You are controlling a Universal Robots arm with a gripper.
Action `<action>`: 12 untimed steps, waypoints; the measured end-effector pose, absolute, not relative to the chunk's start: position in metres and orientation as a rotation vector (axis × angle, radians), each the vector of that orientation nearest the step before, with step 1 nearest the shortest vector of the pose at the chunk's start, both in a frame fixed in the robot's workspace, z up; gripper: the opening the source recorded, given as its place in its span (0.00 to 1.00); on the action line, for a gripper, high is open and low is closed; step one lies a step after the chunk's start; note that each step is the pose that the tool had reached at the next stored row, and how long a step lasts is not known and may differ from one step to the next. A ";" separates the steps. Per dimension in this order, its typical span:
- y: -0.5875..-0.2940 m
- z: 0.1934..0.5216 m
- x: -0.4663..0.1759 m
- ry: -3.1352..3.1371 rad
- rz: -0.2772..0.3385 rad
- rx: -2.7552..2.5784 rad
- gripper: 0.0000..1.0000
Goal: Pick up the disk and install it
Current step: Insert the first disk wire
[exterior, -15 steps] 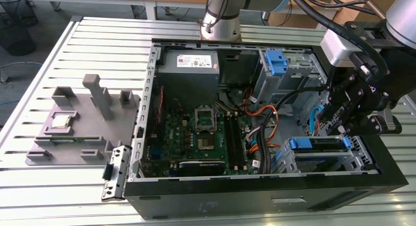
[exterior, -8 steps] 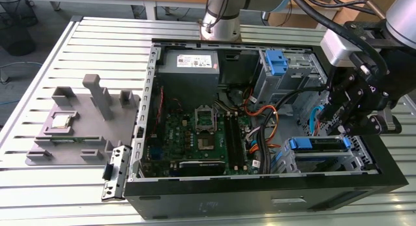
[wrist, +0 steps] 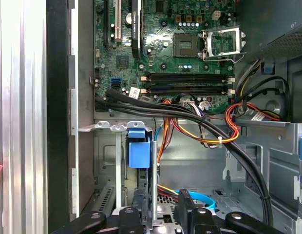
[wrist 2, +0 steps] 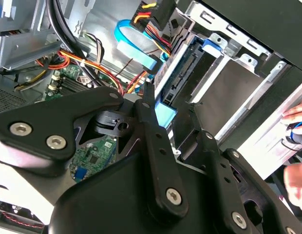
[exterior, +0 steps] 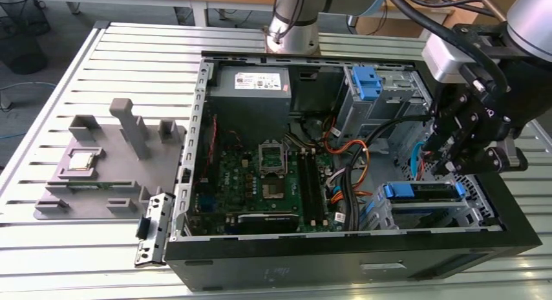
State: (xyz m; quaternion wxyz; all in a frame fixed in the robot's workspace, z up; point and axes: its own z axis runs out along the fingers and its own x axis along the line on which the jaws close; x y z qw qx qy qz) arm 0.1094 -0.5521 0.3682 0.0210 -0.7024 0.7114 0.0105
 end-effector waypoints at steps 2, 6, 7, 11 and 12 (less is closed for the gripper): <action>-0.550 0.368 0.109 2.206 0.033 -2.178 0.42; -0.546 0.368 0.110 2.206 0.033 -2.177 0.42; -0.546 0.367 0.110 2.205 0.033 -2.178 0.42; -0.543 0.367 0.112 2.206 0.033 -2.178 0.42; -0.542 0.367 0.112 2.206 0.032 -2.178 0.42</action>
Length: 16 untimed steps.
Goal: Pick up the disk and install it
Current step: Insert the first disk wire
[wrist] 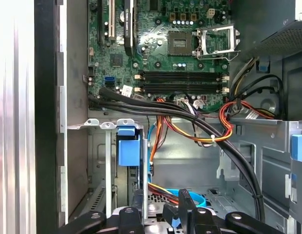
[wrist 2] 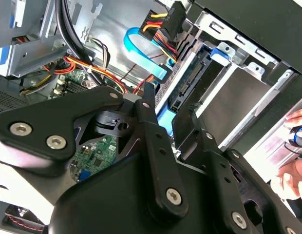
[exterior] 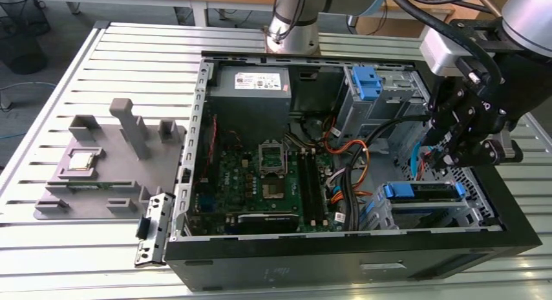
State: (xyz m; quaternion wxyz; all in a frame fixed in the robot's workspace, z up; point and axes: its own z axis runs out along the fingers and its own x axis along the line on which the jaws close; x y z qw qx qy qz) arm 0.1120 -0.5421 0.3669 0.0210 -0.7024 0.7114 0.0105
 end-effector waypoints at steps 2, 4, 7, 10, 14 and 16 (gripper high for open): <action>-0.541 0.366 0.113 2.206 0.033 -2.178 0.42; -0.540 0.366 0.116 2.206 0.033 -2.178 0.42; -0.540 0.365 0.123 2.205 0.033 -2.178 0.42; -0.540 0.363 0.126 2.205 0.033 -2.178 0.42; -0.540 0.358 0.127 2.206 0.033 -2.178 0.42; -0.540 0.358 0.127 2.206 0.032 -2.178 0.42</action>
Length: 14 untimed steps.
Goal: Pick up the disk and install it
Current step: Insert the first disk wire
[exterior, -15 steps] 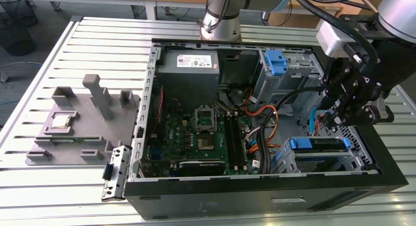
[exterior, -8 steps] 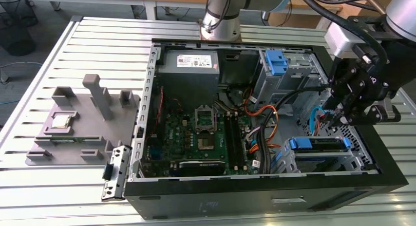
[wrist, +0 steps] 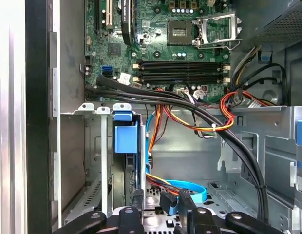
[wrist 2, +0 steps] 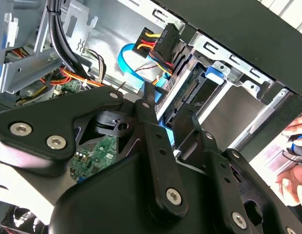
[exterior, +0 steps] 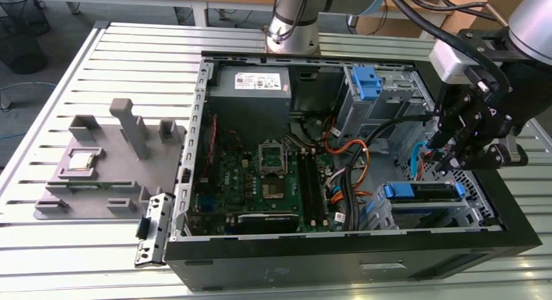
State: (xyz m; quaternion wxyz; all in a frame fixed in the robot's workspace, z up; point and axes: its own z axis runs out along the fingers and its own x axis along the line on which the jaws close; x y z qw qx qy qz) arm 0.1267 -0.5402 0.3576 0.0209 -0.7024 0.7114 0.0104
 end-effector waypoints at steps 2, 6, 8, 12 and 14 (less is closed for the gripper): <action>-0.540 0.357 0.127 2.205 0.033 -2.178 0.42; -0.540 0.354 0.127 2.206 0.033 -2.178 0.42; -0.540 0.354 0.127 2.206 0.032 -2.178 0.42; -0.541 0.354 0.127 2.206 0.032 -2.177 0.42; -0.542 0.354 0.127 2.206 0.032 -2.177 0.42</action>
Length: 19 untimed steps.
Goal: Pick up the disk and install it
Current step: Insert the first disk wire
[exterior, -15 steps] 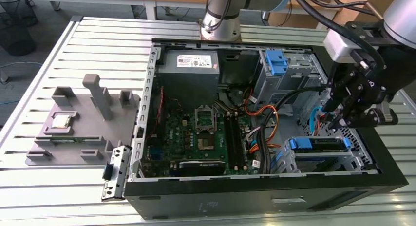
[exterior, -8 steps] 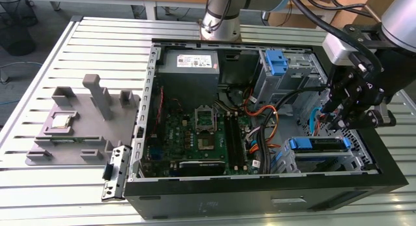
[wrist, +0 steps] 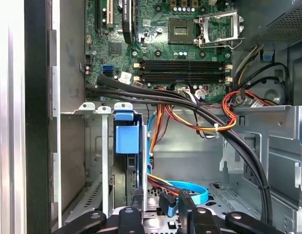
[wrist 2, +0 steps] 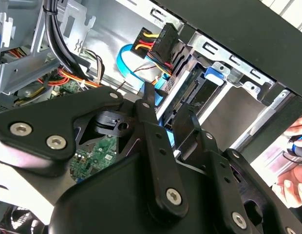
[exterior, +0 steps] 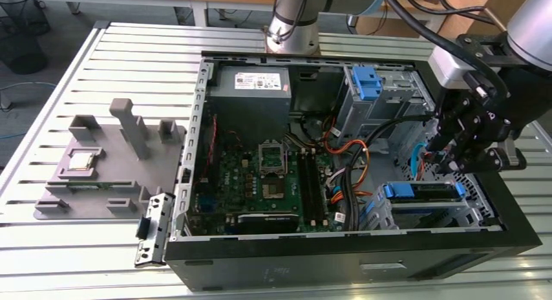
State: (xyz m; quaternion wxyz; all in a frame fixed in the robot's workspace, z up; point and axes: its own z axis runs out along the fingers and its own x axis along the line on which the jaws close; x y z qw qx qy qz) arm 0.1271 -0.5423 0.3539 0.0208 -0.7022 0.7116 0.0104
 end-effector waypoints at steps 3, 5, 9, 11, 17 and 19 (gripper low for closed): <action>-0.545 0.354 0.127 2.206 0.032 -2.177 0.42; -0.546 0.353 0.127 2.206 0.032 -2.177 0.42; -0.546 0.350 0.127 2.207 0.032 -2.178 0.42; -0.546 0.349 0.127 2.207 0.031 -2.178 0.42; -0.546 0.349 0.127 2.207 0.031 -2.178 0.42; -0.546 0.349 0.127 2.207 0.031 -2.178 0.42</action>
